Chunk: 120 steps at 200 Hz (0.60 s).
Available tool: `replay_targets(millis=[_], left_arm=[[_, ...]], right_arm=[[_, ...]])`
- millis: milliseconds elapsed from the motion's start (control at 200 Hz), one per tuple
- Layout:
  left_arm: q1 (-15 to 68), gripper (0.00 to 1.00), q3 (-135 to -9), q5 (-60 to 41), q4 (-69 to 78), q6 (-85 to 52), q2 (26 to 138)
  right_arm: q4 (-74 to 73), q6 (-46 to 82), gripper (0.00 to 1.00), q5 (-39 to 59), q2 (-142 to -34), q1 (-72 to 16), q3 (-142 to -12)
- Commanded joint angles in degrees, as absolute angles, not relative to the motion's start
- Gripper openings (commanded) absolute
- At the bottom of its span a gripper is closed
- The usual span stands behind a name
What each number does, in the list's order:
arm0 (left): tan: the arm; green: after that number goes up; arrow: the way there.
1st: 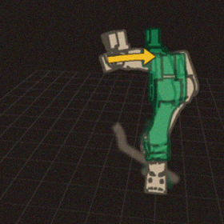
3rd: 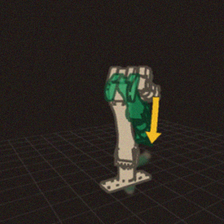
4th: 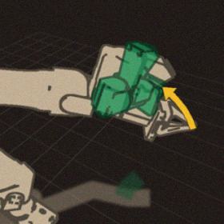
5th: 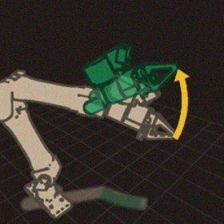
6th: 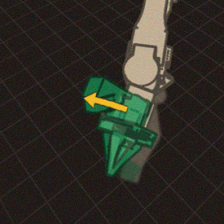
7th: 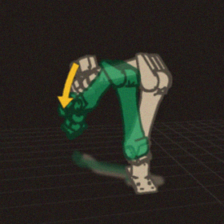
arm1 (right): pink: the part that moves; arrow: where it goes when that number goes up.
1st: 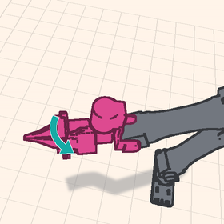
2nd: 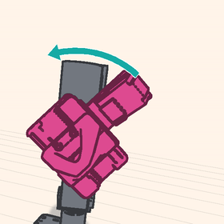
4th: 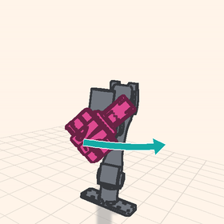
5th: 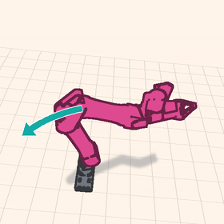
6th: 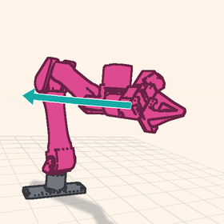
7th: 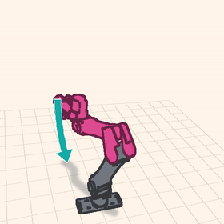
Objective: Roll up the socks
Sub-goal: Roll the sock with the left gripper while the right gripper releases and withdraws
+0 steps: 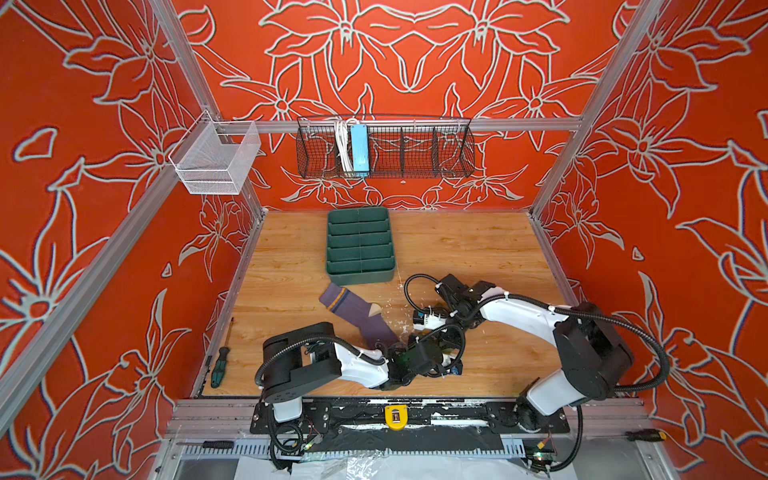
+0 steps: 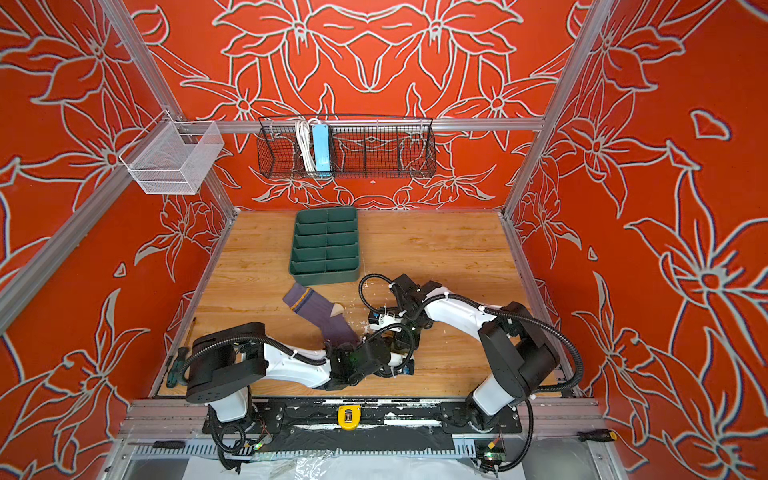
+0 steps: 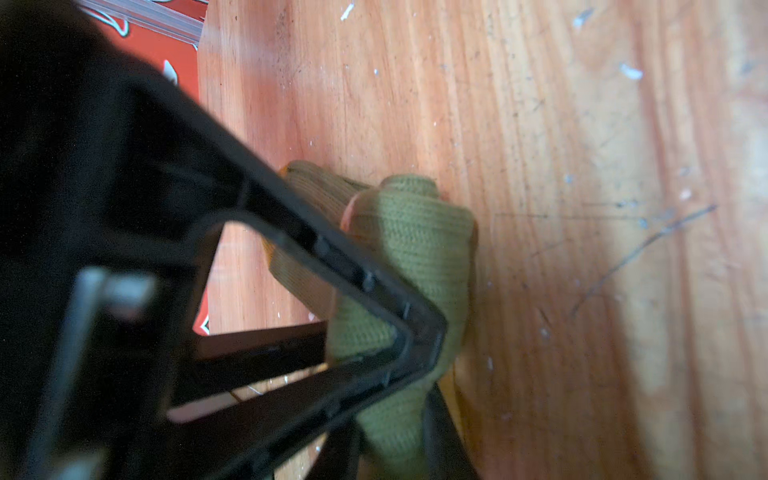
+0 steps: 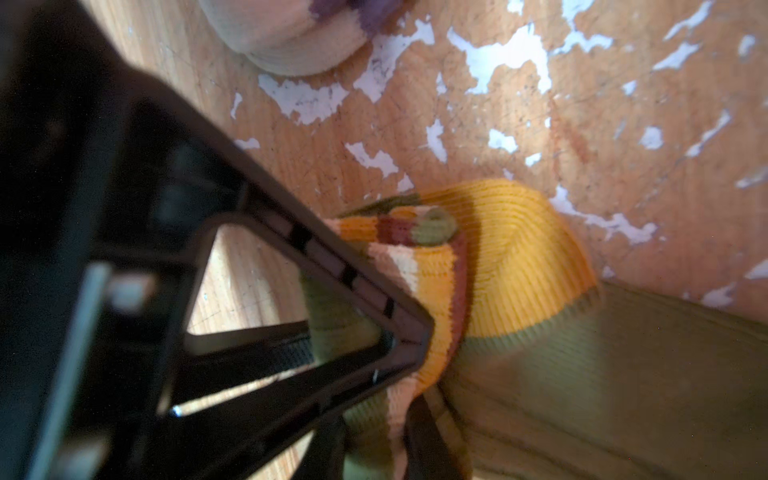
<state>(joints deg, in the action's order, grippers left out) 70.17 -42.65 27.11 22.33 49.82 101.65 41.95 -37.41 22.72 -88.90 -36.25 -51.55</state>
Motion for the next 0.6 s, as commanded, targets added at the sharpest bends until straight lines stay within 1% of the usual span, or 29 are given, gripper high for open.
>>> replay_targets(millis=[0, 5, 35, 55, 60, 75, 85, 90, 95, 125, 130, 140, 165, 170, 175, 180, 195, 200, 205, 225, 450, 495, 596], left_arm=[[68.9, 0.00, -42.3, 26.7, 16.5, 48.7, 102.7], [68.9, 0.00, -42.3, 26.7, 16.4, 48.7, 102.6], [68.9, 0.00, -42.1, 26.7, 15.8, 48.6, 102.5], [68.9, 0.00, -42.1, 26.8, 15.2, 48.4, 102.5], [68.9, 0.00, -42.1, 26.8, 15.1, 48.3, 102.4], [68.9, 0.00, -42.1, 26.8, 14.7, 48.2, 102.3], [68.9, 0.00, -42.2, 26.8, 14.4, 48.1, 102.2], [68.9, 0.00, -42.1, 26.7, 14.3, 48.1, 102.2], [68.9, 0.00, -42.1, 26.8, 14.2, 48.0, 102.2], [68.9, 0.00, -41.9, 26.8, 13.6, 47.8, 102.1], [68.8, 0.00, -41.8, 26.9, 13.5, 47.7, 102.0], [68.9, 0.00, -41.8, 26.8, 13.4, 47.5, 101.9], [68.9, 0.00, -41.7, 26.8, 12.9, 47.3, 101.8], [68.9, 0.00, -41.6, 26.8, 12.8, 47.2, 101.8], [68.9, 0.00, -41.6, 26.8, 12.8, 47.2, 101.8], [68.9, 0.00, -41.5, 26.8, 12.7, 47.1, 101.8], [68.9, 0.00, -41.3, 26.9, 12.6, 47.1, 101.7], [68.9, 0.00, -41.3, 26.9, 12.5, 47.1, 101.7], [68.9, 0.00, -41.3, 26.8, 12.5, 47.1, 101.7], [68.9, 0.00, -41.1, 26.9, 12.2, 47.0, 101.7], [68.9, 0.00, -40.9, 27.5, 9.3, 46.1, 101.2], [68.9, 0.00, -41.3, 27.4, 8.5, 46.1, 101.2], [68.9, 0.00, -44.8, 24.3, 1.2, 45.8, 101.4]], right_arm=[[46.2, -38.6, 0.05, 25.7, -84.7, -37.0, -50.7], [46.2, -38.6, 0.07, 25.2, -84.4, -37.0, -50.6], [46.1, -38.5, 0.13, 23.9, -83.6, -36.9, -50.2], [46.0, -38.5, 0.19, 22.3, -82.7, -36.9, -49.7], [46.0, -38.5, 0.19, 22.3, -82.7, -36.9, -49.7], [45.9, -38.5, 0.25, 21.1, -81.8, -36.9, -49.2], [45.8, -38.5, 0.26, 20.8, -81.7, -36.9, -49.1], [45.7, -38.5, 0.29, 20.2, -81.2, -36.9, -48.9], [45.7, -38.5, 0.29, 20.2, -81.2, -36.9, -48.9], [45.8, -38.7, 0.36, 18.7, -80.0, -36.8, -48.1], [45.8, -38.9, 0.41, 18.2, -79.5, -36.8, -47.9], [45.8, -39.0, 0.42, 17.9, -79.3, -36.8, -47.7], [45.8, -39.3, 0.53, 16.9, -78.1, -36.7, -47.1], [45.8, -39.3, 0.58, 16.5, -77.5, -36.7, -46.9], [45.8, -39.3, 0.61, 16.3, -77.3, -36.7, -46.7], [45.8, -39.3, 0.61, 16.3, -77.3, -36.7, -46.7], [45.6, -39.4, 0.66, 15.7, -76.5, -36.6, -46.3], [45.6, -39.4, 0.71, 15.4, -76.0, -36.5, -46.1], [45.6, -39.4, 0.71, 15.4, -76.0, -36.5, -46.1], [45.4, -39.6, 0.76, 14.8, -74.6, -36.3, -45.4], [42.1, -41.3, 0.77, 11.2, -61.5, -32.2, -42.1], [39.2, -42.0, 0.79, 7.8, -58.7, -31.0, -41.1], [28.9, -43.3, 0.86, -2.2, -53.5, -28.9, -37.3]])
